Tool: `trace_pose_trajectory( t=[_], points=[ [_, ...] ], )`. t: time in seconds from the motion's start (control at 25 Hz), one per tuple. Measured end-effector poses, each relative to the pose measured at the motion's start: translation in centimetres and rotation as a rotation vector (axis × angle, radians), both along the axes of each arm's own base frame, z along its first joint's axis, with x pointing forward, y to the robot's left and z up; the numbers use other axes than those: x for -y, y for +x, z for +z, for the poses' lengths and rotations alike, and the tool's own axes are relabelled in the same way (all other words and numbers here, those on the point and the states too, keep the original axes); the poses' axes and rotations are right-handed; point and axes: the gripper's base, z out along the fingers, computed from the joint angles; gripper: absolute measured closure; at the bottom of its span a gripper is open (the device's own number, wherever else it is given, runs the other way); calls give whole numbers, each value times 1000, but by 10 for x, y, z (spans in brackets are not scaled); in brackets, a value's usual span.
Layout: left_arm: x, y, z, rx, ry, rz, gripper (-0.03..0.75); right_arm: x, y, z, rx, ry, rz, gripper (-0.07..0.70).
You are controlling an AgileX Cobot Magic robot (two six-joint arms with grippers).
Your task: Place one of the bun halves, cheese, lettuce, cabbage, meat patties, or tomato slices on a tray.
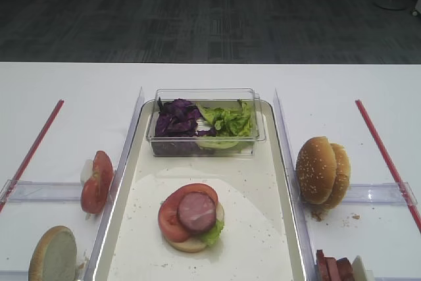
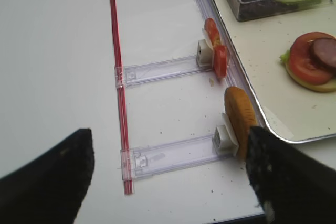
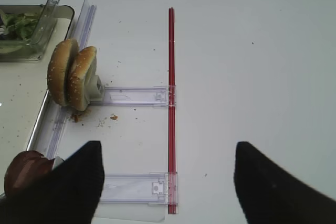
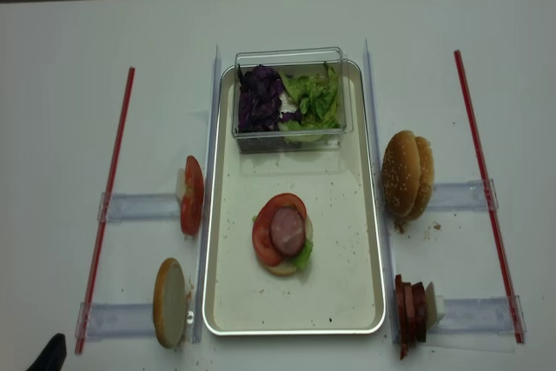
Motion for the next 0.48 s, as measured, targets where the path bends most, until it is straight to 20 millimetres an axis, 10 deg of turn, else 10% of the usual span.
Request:
trace_pose_trajectory(
  t=[0.48],
  points=[
    [0, 0, 0, 0, 0, 0, 170, 0, 0, 0, 0, 0, 0, 90]
  ],
)
